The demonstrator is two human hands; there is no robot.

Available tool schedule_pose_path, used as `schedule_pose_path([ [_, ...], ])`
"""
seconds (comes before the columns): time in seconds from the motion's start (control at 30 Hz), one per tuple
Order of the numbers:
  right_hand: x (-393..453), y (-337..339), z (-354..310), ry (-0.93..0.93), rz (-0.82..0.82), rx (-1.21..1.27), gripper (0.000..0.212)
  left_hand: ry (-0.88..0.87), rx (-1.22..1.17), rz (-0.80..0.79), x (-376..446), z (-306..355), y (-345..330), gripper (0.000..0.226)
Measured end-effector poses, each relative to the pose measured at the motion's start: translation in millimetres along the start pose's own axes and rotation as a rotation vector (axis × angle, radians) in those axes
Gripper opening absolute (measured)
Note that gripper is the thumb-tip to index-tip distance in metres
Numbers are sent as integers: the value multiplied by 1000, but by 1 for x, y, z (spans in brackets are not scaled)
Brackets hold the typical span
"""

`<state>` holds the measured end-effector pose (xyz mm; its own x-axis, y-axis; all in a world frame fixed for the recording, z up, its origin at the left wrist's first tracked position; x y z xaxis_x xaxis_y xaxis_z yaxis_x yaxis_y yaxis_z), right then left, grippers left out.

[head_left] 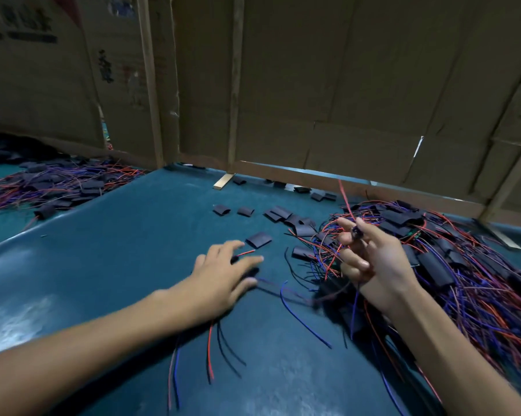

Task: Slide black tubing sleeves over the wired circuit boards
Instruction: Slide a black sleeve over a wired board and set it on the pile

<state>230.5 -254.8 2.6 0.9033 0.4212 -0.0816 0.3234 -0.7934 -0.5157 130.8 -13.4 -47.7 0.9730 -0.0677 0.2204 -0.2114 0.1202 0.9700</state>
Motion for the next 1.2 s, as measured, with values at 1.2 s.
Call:
schedule_pose_path([
  [1.2, -20, -15, -56, 614, -15, -623, 27, -214, -574, 344, 63, 32, 23, 56],
])
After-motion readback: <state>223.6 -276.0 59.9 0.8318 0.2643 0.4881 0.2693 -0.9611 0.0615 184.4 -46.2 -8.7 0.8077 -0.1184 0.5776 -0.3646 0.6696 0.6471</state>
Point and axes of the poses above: each hand's wrist, its own x-axis towards the middle knuckle, its own y-axis out of the back of the hand, z = x × y, the point moved 4 cm from there along x, towards the middle knuckle, and after that the axes turned 2 degrees about x, right-handed, at the moved point
